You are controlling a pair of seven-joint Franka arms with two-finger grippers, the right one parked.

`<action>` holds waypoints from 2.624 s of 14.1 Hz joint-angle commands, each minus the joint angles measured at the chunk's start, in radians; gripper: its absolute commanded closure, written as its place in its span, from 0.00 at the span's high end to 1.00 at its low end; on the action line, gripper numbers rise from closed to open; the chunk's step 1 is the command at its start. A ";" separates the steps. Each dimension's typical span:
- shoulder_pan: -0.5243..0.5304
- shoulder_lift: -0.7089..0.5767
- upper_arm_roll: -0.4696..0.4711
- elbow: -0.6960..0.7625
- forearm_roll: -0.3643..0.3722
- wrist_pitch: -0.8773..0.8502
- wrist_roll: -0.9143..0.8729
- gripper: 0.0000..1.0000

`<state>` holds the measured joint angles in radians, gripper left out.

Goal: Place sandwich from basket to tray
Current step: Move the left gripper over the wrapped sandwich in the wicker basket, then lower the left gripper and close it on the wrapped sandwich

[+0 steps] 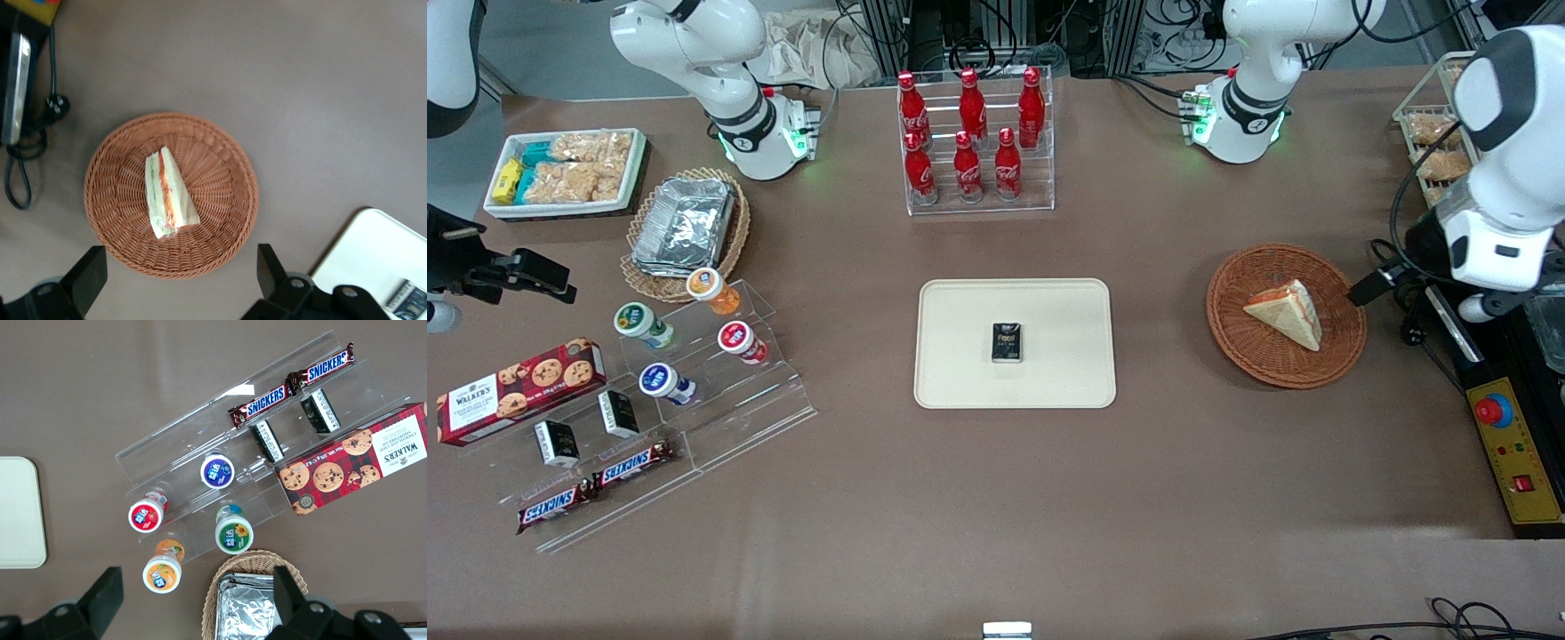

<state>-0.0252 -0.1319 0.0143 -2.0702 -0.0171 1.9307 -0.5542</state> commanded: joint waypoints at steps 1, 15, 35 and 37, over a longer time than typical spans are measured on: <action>-0.002 -0.060 -0.005 -0.145 -0.003 0.059 -0.059 1.00; -0.002 0.135 -0.004 -0.439 -0.004 0.568 -0.280 1.00; 0.002 0.112 0.013 -0.404 0.002 0.524 -0.268 0.00; 0.004 0.092 0.016 -0.317 0.002 0.394 -0.230 0.00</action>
<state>-0.0210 0.0025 0.0294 -2.4602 -0.0223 2.4430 -0.8032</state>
